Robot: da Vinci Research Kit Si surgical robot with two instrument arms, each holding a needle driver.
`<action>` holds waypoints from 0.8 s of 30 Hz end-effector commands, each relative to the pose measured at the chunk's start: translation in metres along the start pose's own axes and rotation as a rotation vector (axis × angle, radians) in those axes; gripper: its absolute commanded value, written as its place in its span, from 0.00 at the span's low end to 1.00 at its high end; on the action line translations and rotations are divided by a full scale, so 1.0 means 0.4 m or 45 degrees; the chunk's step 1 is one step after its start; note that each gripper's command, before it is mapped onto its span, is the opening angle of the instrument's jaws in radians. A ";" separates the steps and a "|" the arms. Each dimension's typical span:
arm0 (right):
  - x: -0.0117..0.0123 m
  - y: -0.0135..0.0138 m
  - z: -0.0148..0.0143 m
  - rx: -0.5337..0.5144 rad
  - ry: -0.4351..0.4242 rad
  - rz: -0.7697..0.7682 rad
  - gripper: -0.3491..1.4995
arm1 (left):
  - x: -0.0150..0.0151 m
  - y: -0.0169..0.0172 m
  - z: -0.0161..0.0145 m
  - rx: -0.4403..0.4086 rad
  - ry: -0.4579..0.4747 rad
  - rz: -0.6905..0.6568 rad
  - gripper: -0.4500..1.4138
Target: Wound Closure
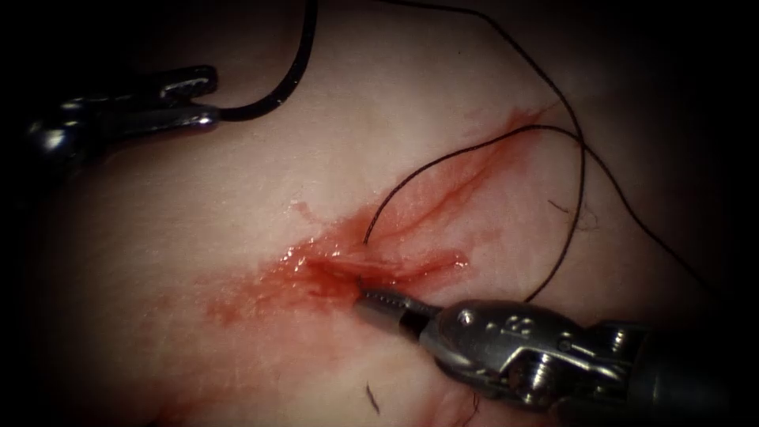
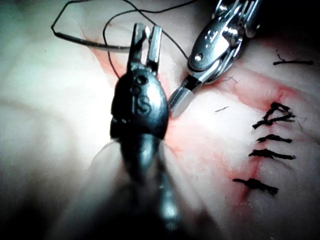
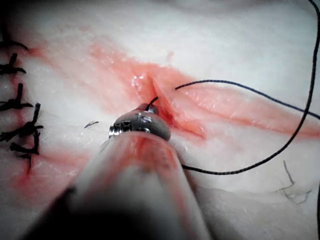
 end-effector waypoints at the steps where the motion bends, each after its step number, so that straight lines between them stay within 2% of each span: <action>1: 0.0016 -0.0006 0.0011 0.000 0.003 0.001 0.00 | -0.0012 -0.0003 0.0012 0.001 0.000 0.000 0.00; 8: 0.0038 0.0007 -0.0028 -0.018 0.010 0.019 0.00 | -0.0012 -0.0002 0.0012 0.001 0.000 0.000 0.00; 12: 0.0056 0.0038 -0.0073 -0.044 0.018 0.029 0.00 | -0.0012 -0.0002 0.0012 -0.003 0.001 0.000 0.00; 15: 0.0068 0.0092 -0.0123 -0.090 0.032 0.049 0.00 | -0.0012 -0.0002 0.0012 -0.003 0.001 0.000 0.00; 18: 0.0082 0.0167 -0.0178 -0.165 0.052 0.064 0.00 | -0.0012 -0.0002 0.0012 -0.003 0.001 0.000 0.00; 21: 0.0087 0.0271 -0.0245 -0.251 0.070 0.085 0.00 | -0.0012 -0.0001 0.0012 -0.002 0.001 0.001 0.00; 24: 0.0079 0.0330 -0.0280 -0.296 0.079 0.089 0.00 | -0.0013 -0.0001 0.0013 -0.002 0.001 0.001 0.00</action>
